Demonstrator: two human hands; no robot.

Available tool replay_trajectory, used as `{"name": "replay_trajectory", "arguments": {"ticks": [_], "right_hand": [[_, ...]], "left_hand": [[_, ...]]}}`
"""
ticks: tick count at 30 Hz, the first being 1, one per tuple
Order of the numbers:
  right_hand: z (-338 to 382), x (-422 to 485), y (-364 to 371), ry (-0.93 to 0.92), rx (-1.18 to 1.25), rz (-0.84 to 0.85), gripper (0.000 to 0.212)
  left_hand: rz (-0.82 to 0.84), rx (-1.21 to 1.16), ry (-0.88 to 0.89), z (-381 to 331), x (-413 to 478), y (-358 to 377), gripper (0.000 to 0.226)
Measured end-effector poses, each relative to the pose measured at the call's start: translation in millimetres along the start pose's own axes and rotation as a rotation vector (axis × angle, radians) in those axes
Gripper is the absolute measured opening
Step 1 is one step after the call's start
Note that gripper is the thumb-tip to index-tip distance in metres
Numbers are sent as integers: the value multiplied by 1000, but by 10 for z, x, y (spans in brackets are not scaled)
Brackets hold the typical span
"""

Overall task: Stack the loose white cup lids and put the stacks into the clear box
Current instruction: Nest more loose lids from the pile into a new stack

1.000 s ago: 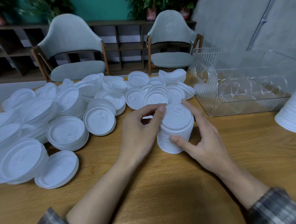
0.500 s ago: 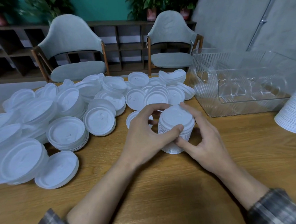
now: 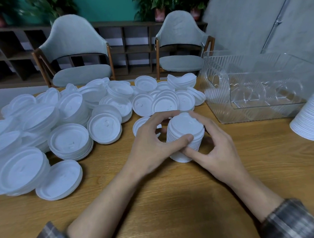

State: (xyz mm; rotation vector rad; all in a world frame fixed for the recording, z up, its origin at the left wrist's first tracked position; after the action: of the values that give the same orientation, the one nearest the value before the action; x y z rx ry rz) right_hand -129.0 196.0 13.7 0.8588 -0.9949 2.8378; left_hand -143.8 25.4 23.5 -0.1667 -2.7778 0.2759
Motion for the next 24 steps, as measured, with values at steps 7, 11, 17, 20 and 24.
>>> {"name": "replay_trajectory", "arguments": {"ticks": [7,11,17,20,24], "right_hand": [[-117,27,-67,70,-58,-48,77],[-163,24,-71,105,-57,-37,79],[-156,20,-71,111,-55,-28,79],[-163,22,-67,116,-54,-25,78],[-167,20,-71,116,-52,-27,79]], "left_hand": [[-169,258,69,64,46,-279,38],[-78,694,60,171,80,-321,36],[-10,711,24,243,80,-274,24],[-2,633,-24,278,82,-269,23],[-49,461,-99,289,84,-321,24]]}}
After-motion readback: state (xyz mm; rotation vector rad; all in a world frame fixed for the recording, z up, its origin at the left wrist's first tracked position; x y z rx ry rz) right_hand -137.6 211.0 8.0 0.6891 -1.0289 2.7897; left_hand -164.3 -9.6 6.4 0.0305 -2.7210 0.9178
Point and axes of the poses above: each hand's wrist, its own x-axis towards the middle knuckle, its own y-axis out of the palm, z = x × y, the point moved 9 cm from there along x, towards the middle knuckle, and after that the axes turned 7 degrees about -x, right-handed, at the moved point
